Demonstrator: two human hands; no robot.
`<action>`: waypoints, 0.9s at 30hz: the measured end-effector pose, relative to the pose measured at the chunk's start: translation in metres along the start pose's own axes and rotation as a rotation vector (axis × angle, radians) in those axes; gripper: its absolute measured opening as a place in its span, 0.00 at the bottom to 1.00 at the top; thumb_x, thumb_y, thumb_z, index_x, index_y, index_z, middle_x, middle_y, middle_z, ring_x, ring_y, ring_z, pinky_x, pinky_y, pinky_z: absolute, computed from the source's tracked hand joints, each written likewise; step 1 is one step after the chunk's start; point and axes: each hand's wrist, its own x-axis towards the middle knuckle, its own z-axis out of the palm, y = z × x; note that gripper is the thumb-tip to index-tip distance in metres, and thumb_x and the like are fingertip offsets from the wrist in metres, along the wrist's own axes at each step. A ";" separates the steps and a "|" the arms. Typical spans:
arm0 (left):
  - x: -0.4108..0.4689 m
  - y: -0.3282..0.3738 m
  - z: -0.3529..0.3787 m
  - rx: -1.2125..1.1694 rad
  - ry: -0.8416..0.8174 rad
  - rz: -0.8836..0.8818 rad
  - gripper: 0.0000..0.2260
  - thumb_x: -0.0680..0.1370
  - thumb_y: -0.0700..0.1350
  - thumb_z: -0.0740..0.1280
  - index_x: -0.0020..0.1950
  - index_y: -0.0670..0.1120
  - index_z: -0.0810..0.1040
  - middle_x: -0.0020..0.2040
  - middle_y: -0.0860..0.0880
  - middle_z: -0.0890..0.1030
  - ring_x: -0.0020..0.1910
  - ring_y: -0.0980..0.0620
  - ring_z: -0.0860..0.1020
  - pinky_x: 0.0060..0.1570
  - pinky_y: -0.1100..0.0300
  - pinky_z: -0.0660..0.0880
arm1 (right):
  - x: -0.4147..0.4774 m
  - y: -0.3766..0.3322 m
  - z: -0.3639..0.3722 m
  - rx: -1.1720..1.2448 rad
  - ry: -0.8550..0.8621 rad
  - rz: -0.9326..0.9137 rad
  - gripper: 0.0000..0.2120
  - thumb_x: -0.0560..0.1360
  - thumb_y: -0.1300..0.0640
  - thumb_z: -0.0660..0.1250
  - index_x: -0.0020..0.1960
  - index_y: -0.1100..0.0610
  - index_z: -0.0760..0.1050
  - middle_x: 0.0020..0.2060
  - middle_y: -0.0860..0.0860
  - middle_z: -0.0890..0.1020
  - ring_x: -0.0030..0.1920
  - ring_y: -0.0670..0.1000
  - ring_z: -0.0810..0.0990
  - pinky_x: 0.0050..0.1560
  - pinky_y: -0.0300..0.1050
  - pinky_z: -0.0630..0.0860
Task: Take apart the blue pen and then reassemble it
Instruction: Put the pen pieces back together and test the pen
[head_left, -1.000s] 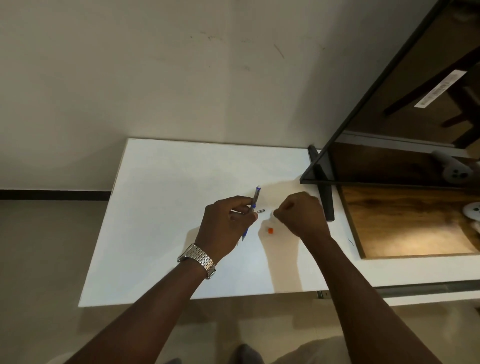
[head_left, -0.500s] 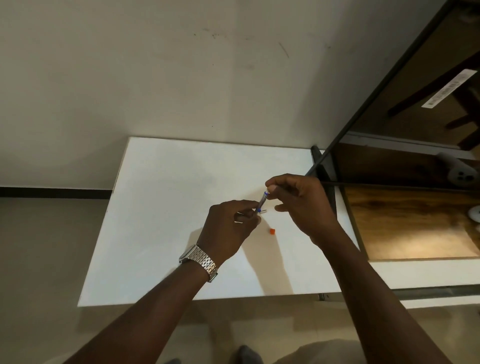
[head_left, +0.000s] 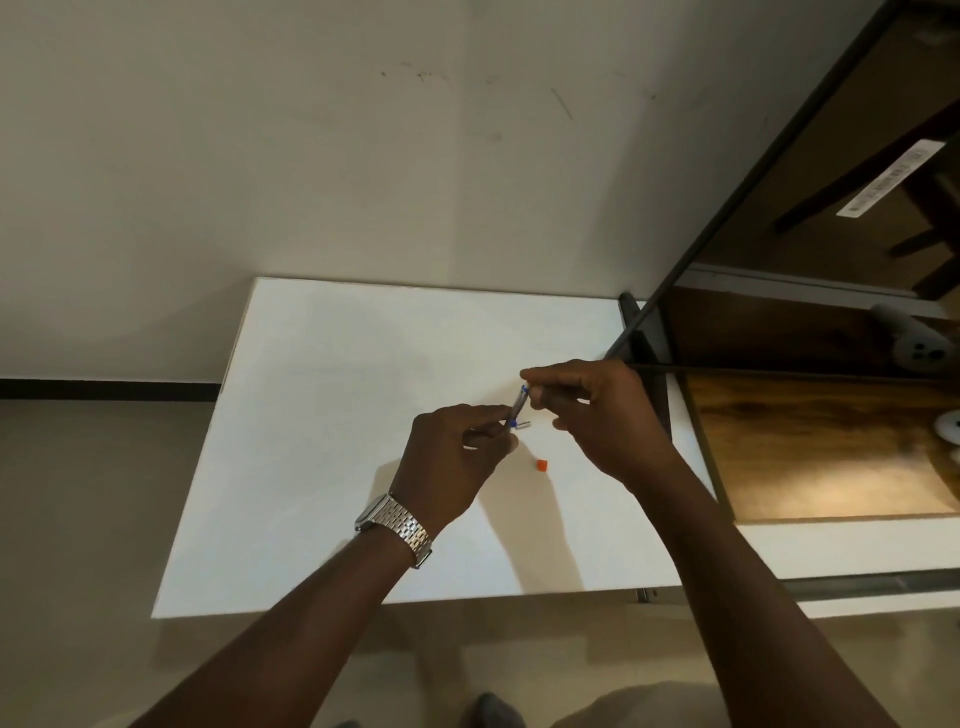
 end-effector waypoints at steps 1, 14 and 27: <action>0.001 0.001 0.000 -0.012 0.007 -0.011 0.11 0.74 0.44 0.77 0.57 0.48 0.87 0.46 0.53 0.88 0.44 0.60 0.85 0.48 0.77 0.74 | 0.000 0.003 0.002 0.020 0.036 0.008 0.15 0.79 0.69 0.69 0.60 0.57 0.86 0.46 0.50 0.88 0.46 0.48 0.87 0.54 0.52 0.86; 0.005 0.002 -0.003 -0.051 0.018 -0.114 0.11 0.73 0.44 0.78 0.54 0.49 0.88 0.43 0.53 0.88 0.40 0.64 0.84 0.44 0.80 0.72 | -0.004 0.049 0.035 -0.617 -0.317 0.270 0.11 0.76 0.59 0.72 0.57 0.58 0.85 0.57 0.53 0.85 0.58 0.56 0.82 0.58 0.45 0.78; 0.003 0.005 -0.005 -0.068 -0.017 -0.111 0.11 0.73 0.44 0.77 0.55 0.50 0.88 0.44 0.54 0.88 0.41 0.64 0.85 0.47 0.75 0.75 | -0.004 0.039 0.023 -0.197 -0.163 0.333 0.00 0.69 0.64 0.76 0.40 0.60 0.86 0.39 0.56 0.87 0.42 0.60 0.86 0.48 0.55 0.85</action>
